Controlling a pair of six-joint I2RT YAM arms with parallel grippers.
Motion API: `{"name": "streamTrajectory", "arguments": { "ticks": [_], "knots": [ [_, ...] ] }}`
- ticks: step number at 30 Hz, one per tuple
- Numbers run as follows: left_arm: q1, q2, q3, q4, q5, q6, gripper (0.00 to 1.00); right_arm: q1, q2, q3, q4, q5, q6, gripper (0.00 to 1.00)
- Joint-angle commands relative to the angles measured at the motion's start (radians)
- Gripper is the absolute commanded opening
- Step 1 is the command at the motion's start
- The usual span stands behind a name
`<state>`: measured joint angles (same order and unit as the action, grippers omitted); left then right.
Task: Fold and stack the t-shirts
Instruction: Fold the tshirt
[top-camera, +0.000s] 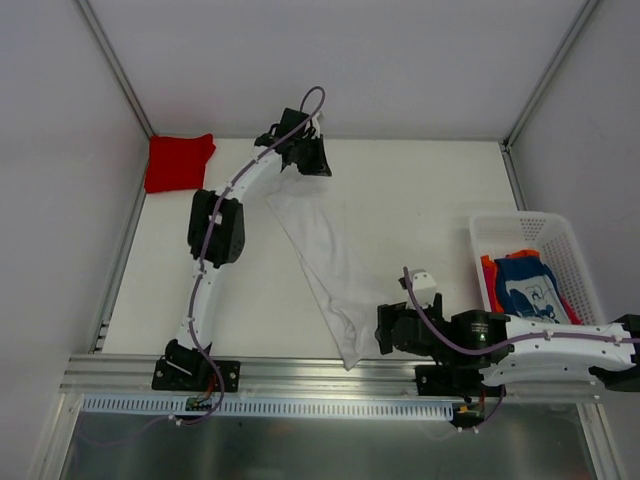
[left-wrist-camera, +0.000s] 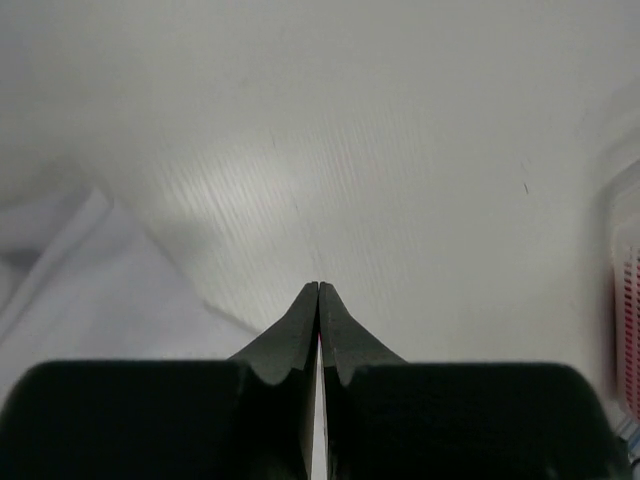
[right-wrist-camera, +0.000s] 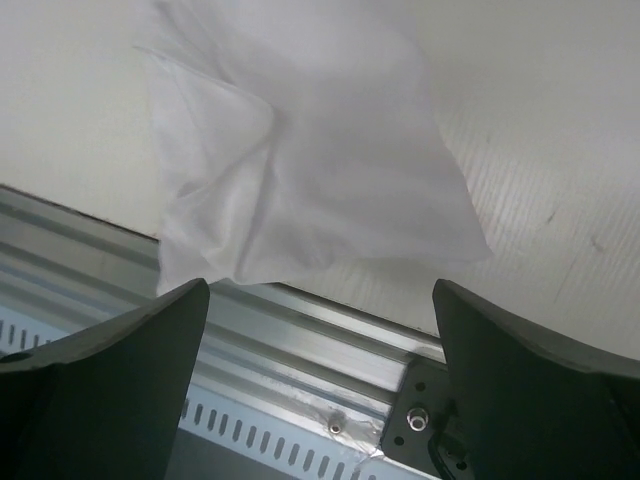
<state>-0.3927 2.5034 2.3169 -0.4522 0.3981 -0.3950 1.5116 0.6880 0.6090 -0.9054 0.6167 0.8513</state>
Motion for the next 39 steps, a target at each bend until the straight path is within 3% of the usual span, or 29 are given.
{"name": "streamTrajectory", "arguments": {
  "ticks": [1,2,4,5,6,9,12,14,18,24,39],
  "knots": [
    [-0.028,-0.517,-0.233,0.111,-0.137,0.073,0.0,-0.023,0.131,0.22,0.094,0.064,-0.196,1.0],
    [-0.028,-0.587,-0.307,0.131,-0.168,0.077,0.0,-0.043,0.174,0.272,0.092,0.075,-0.236,1.0],
    [-0.029,-0.78,-0.474,0.141,-0.261,0.09,0.0,-0.111,0.304,0.414,0.095,0.046,-0.343,0.69],
    [-0.029,-0.84,-0.528,0.141,-0.292,0.093,0.0,-0.199,0.347,0.451,0.12,-0.03,-0.386,0.42],
    [-0.028,-0.901,-0.635,0.142,-0.348,0.09,0.0,-0.249,0.429,0.507,0.184,-0.081,-0.427,0.01],
    [-0.028,-1.125,-0.843,0.148,-0.448,0.084,0.0,-0.442,0.569,0.584,0.311,-0.344,-0.587,0.01],
    [-0.028,-1.351,-1.023,0.153,-0.526,0.081,0.0,-0.585,0.881,0.809,0.326,-0.546,-0.678,0.0],
    [-0.028,-1.416,-1.088,0.155,-0.551,0.077,0.0,-0.651,1.016,0.915,0.339,-0.727,-0.731,0.0],
    [-0.029,-1.52,-1.218,0.153,-0.496,0.074,0.0,-0.717,1.323,1.198,0.313,-0.909,-0.768,0.01],
    [-0.029,-1.624,-1.337,0.153,-0.504,0.047,0.0,-0.734,1.581,1.454,0.283,-0.968,-0.811,0.0],
    [-0.034,-1.703,-1.435,0.162,-0.443,0.024,0.0,-0.89,1.771,1.522,0.468,-1.181,-0.784,0.0]
  ]
}}
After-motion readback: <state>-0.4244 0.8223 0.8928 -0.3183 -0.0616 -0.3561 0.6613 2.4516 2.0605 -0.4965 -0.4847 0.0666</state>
